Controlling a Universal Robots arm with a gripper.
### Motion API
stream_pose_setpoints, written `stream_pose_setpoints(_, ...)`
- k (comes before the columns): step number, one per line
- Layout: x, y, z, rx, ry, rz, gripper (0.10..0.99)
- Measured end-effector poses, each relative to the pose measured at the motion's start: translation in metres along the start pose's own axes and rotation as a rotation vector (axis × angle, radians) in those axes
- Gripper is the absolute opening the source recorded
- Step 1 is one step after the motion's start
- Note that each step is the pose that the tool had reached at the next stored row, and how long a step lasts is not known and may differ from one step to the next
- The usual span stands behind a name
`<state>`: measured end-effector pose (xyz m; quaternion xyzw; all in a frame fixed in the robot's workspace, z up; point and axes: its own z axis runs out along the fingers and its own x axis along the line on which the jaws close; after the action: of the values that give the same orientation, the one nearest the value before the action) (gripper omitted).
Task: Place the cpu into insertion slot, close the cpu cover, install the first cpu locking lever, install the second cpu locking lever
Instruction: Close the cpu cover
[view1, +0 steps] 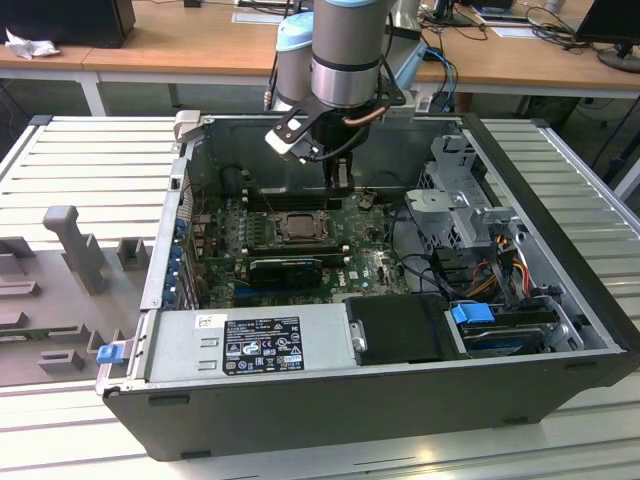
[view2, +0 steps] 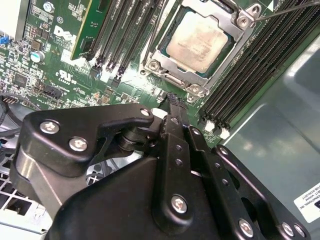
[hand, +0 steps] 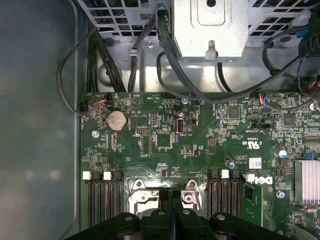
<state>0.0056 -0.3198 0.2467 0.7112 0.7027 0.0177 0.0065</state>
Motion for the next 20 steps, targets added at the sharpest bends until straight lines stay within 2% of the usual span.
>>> stream_pose_setpoints(16,-0.0001,-0.0078,-0.0003,0.0,-0.0001,0.0,0.106)
stream_pose_setpoints(20,-0.0001,-0.0121,-0.0004,0.0,0.0,0.0,0.106)
